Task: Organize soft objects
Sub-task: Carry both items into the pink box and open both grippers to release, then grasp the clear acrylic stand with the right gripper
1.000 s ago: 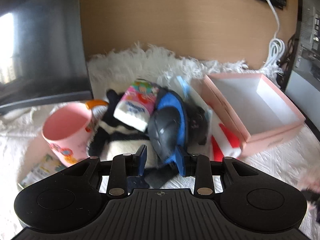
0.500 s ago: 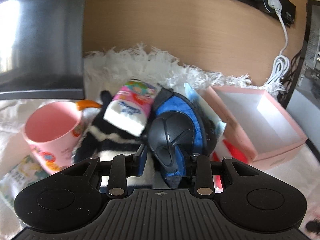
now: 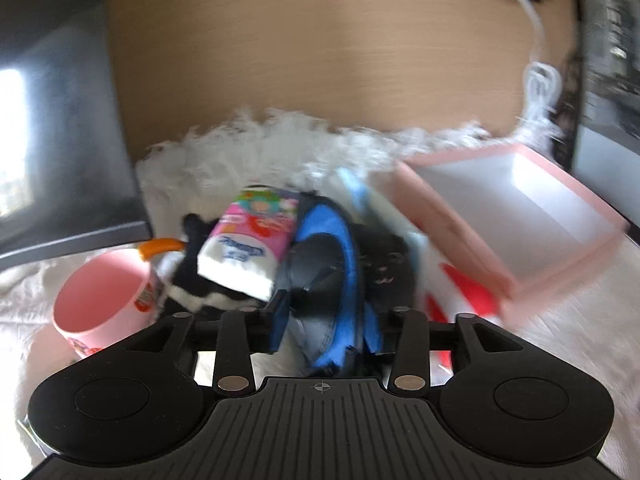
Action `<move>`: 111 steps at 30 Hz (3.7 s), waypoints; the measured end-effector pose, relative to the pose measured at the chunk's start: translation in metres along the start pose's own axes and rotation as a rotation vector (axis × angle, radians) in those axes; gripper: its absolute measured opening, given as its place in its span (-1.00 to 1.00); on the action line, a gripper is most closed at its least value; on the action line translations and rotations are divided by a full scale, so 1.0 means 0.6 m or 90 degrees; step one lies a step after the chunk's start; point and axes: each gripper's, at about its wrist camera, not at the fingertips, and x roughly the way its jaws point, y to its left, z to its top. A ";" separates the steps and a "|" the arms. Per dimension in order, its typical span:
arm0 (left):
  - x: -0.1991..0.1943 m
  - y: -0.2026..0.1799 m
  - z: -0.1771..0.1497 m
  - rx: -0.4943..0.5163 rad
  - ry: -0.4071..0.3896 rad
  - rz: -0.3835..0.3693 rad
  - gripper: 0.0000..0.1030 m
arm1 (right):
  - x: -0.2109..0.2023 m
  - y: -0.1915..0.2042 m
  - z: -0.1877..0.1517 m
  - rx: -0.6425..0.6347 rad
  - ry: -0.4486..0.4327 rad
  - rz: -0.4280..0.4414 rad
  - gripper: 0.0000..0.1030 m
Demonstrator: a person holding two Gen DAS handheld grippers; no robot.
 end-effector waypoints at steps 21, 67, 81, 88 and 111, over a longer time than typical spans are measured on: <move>0.072 0.082 0.011 -0.111 0.009 -0.040 -0.52 | -0.015 -0.037 -0.028 0.017 0.027 -0.071 -0.61; 0.024 -0.121 0.196 -0.151 -0.034 -0.217 -0.45 | -0.100 -0.082 -0.020 0.037 -0.112 -0.030 -0.61; -0.101 -0.029 -0.076 -0.171 0.118 -0.195 -0.45 | -0.032 -0.133 0.167 0.022 -0.194 -0.020 -0.45; -0.132 0.037 -0.129 -0.244 0.141 -0.119 -0.45 | 0.068 -0.131 0.273 -0.008 -0.156 -0.010 0.40; -0.180 0.105 -0.187 -0.337 0.165 -0.057 -0.45 | 0.159 0.105 0.122 -0.087 -0.037 0.154 -0.57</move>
